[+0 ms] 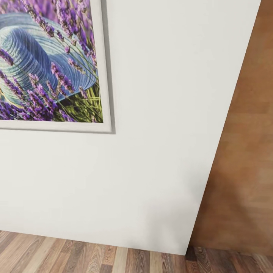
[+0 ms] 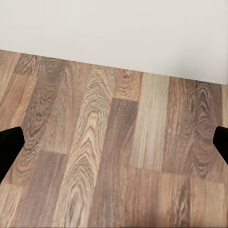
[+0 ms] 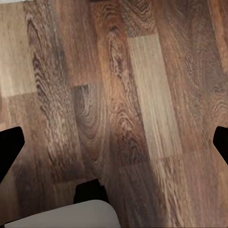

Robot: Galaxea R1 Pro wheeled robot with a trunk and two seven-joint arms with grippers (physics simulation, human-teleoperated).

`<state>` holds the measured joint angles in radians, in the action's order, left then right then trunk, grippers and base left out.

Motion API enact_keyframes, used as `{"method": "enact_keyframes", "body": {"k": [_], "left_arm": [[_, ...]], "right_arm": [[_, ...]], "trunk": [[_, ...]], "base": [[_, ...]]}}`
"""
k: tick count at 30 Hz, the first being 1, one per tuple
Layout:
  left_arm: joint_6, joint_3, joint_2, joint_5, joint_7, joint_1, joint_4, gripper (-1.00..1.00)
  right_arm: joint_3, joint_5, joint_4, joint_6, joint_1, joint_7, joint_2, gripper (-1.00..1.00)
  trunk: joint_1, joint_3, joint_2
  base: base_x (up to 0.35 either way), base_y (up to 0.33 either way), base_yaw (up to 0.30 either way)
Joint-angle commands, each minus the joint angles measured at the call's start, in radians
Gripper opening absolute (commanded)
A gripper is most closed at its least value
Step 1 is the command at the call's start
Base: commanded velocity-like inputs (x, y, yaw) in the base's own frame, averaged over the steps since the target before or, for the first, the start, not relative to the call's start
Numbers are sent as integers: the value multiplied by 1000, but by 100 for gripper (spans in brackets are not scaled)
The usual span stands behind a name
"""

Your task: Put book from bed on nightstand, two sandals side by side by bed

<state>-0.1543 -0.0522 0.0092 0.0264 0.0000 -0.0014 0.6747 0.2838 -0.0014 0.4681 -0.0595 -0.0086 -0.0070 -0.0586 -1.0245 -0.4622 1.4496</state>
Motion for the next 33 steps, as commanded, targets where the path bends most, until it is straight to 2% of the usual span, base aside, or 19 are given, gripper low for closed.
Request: {"method": "enact_keyframes", "body": {"k": [1,10,15,33], "left_arm": [[-2,0,0,3,0,0,0,100],[-2,0,0,3,0,0,0,100],[-2,0,0,3,0,0,0,100],[-2,0,0,3,0,0,0,100]], "right_arm": [[2,0,-1,-3,-1,-1,0,100],[1,0,-1,-3,-1,-1,1,100],[1,0,0,-3,-1,-1,1,100],[1,-1,-1,-3,-1,-1,2,100]], "trunk": [[-1,-1,0],[-1,-1,0],[-1,-1,0],[-1,-1,0]], "base": [[314,0,3],[318,0,7],[262,0,175],[20,0,287]]}}
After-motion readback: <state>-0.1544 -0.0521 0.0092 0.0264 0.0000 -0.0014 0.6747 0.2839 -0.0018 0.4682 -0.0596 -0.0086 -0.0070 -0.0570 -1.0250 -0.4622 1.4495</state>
